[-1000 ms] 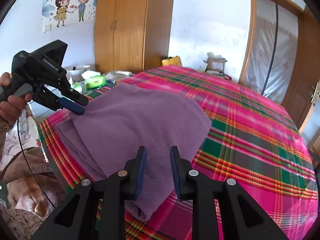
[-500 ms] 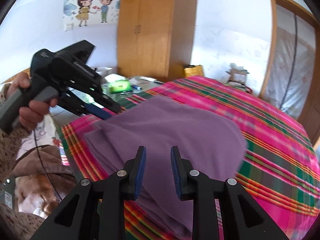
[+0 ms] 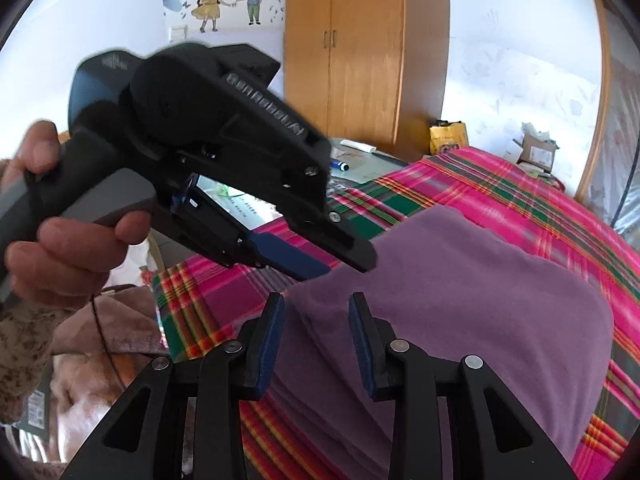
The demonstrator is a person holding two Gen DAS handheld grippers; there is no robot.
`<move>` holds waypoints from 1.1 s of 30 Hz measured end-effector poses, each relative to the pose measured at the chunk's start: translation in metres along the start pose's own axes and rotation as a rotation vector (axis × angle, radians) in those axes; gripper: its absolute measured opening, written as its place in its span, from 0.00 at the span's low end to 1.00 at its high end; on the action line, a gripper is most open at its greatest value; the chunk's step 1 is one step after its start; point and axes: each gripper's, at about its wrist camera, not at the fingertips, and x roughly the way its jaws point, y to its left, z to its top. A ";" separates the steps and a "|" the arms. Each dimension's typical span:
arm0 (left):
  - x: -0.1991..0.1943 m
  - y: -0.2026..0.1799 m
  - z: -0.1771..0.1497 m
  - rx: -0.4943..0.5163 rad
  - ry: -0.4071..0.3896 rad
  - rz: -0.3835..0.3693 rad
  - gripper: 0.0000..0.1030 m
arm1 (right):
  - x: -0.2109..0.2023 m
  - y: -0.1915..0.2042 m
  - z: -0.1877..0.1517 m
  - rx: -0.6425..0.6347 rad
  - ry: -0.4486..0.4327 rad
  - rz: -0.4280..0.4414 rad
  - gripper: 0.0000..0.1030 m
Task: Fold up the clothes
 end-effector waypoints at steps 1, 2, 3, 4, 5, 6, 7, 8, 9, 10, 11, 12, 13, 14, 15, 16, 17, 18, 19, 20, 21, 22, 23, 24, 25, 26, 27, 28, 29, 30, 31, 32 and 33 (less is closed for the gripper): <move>0.001 0.000 0.000 -0.002 0.002 -0.002 0.31 | 0.004 0.003 0.001 -0.008 0.005 -0.012 0.34; 0.001 0.001 0.000 0.000 0.005 -0.004 0.31 | 0.008 0.006 0.002 -0.017 0.017 -0.023 0.34; 0.001 0.001 0.000 0.001 0.007 -0.005 0.31 | 0.012 0.008 0.002 -0.024 0.027 -0.028 0.34; 0.001 0.001 0.000 0.000 0.008 -0.007 0.31 | 0.015 0.010 0.002 -0.032 0.036 -0.033 0.34; 0.001 0.002 0.000 -0.002 0.008 -0.009 0.31 | 0.019 0.012 0.003 -0.038 0.046 -0.054 0.34; 0.001 0.003 0.001 -0.004 0.009 -0.010 0.31 | 0.022 0.014 0.003 -0.034 0.051 -0.067 0.34; 0.000 0.005 0.001 -0.011 0.008 -0.013 0.31 | 0.024 0.015 0.004 -0.029 0.056 -0.078 0.34; 0.000 0.006 0.001 -0.019 0.007 -0.017 0.31 | 0.026 0.016 0.004 -0.032 0.057 -0.091 0.34; -0.001 0.006 0.001 -0.021 0.006 -0.020 0.31 | 0.027 0.017 0.005 -0.035 0.059 -0.104 0.34; -0.002 0.007 0.000 -0.022 0.004 -0.023 0.31 | 0.028 0.019 0.006 -0.038 0.061 -0.117 0.34; -0.002 0.007 0.000 -0.023 0.002 -0.026 0.31 | 0.029 0.019 0.006 -0.042 0.059 -0.118 0.34; -0.004 0.006 -0.001 -0.023 -0.002 -0.033 0.31 | 0.031 0.020 0.007 -0.033 0.056 -0.112 0.33; -0.005 0.006 -0.002 -0.023 -0.006 -0.039 0.31 | 0.031 0.017 0.007 -0.012 0.056 -0.104 0.31; -0.007 0.005 -0.002 -0.024 -0.013 -0.043 0.31 | 0.030 0.013 0.007 0.011 0.056 -0.102 0.23; -0.008 0.003 -0.002 -0.026 -0.020 -0.046 0.31 | 0.028 0.010 0.008 0.027 0.056 -0.099 0.20; -0.010 0.001 -0.003 -0.024 -0.032 -0.044 0.31 | 0.026 0.008 0.008 0.038 0.053 -0.092 0.19; -0.012 -0.001 -0.003 -0.023 -0.037 -0.047 0.31 | 0.023 0.008 0.008 0.035 0.048 -0.097 0.18; -0.013 -0.002 -0.004 -0.023 -0.042 -0.051 0.31 | 0.020 0.009 0.009 0.032 0.042 -0.102 0.16; -0.015 -0.006 -0.005 -0.015 -0.046 -0.056 0.31 | 0.017 0.009 0.009 0.033 0.036 -0.101 0.15; -0.016 -0.009 -0.006 -0.007 -0.049 -0.062 0.31 | 0.014 0.010 0.009 0.034 0.029 -0.099 0.14; -0.017 -0.012 -0.007 -0.003 -0.053 -0.064 0.31 | 0.011 0.009 0.009 0.038 0.023 -0.097 0.12; -0.018 -0.015 -0.007 0.001 -0.058 -0.066 0.31 | 0.007 0.007 0.008 0.047 0.016 -0.094 0.12; -0.019 -0.018 -0.008 0.005 -0.063 -0.067 0.31 | 0.002 0.003 0.009 0.057 0.008 -0.092 0.11; -0.020 -0.020 -0.008 0.004 -0.069 -0.073 0.31 | -0.003 -0.001 0.009 0.067 0.000 -0.090 0.11; -0.022 -0.024 -0.009 0.002 -0.077 -0.082 0.31 | -0.008 -0.006 0.009 0.078 -0.008 -0.088 0.11; -0.024 -0.027 -0.009 0.001 -0.087 -0.092 0.31 | -0.013 -0.010 0.009 0.088 -0.016 -0.086 0.11; -0.026 -0.030 -0.010 -0.001 -0.096 -0.101 0.31 | -0.018 -0.013 0.009 0.096 -0.026 -0.086 0.10; -0.033 -0.035 -0.010 0.006 -0.119 -0.115 0.31 | -0.024 -0.015 0.009 0.103 -0.037 -0.089 0.10; -0.038 -0.038 -0.011 0.011 -0.136 -0.123 0.31 | -0.030 -0.018 0.008 0.110 -0.048 -0.093 0.10; -0.045 -0.039 -0.012 0.014 -0.156 -0.131 0.31 | -0.036 -0.020 0.008 0.117 -0.058 -0.097 0.10; -0.049 -0.043 -0.013 0.022 -0.183 -0.139 0.31 | -0.041 -0.024 0.008 0.127 -0.069 -0.102 0.10; -0.049 -0.048 -0.014 0.037 -0.195 -0.134 0.31 | -0.048 -0.032 0.007 0.141 -0.084 -0.109 0.10; -0.050 -0.053 -0.015 0.053 -0.205 -0.126 0.31 | -0.056 -0.039 0.006 0.157 -0.098 -0.116 0.10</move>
